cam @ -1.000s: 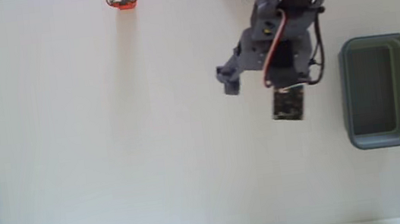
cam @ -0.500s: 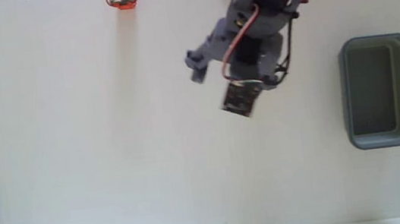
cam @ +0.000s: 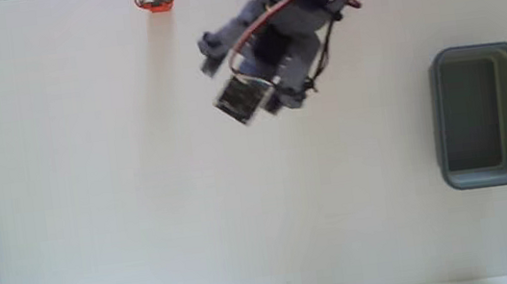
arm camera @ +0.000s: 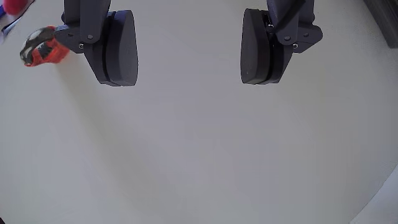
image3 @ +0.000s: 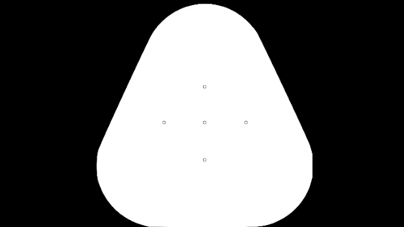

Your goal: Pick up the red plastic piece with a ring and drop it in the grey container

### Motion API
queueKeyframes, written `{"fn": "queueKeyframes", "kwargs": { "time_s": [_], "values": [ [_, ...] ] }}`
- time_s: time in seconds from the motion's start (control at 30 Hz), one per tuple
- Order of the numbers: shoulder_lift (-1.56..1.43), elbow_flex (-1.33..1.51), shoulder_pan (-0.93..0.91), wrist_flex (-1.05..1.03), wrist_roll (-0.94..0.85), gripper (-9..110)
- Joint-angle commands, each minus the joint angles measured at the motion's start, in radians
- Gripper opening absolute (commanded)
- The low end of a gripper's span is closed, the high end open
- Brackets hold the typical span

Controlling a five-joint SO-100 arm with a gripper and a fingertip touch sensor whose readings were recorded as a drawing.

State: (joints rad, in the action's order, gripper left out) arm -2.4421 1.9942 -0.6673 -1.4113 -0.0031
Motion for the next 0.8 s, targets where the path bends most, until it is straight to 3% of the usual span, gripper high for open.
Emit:
{"fn": "queueKeyframes", "kwargs": {
  "time_s": [0.0, 0.77],
  "values": [
    [-0.038, 0.005, -0.084, -0.019, 0.003, 110],
    [-0.038, 0.005, -0.487, -0.019, 0.003, 110]
  ]
}}
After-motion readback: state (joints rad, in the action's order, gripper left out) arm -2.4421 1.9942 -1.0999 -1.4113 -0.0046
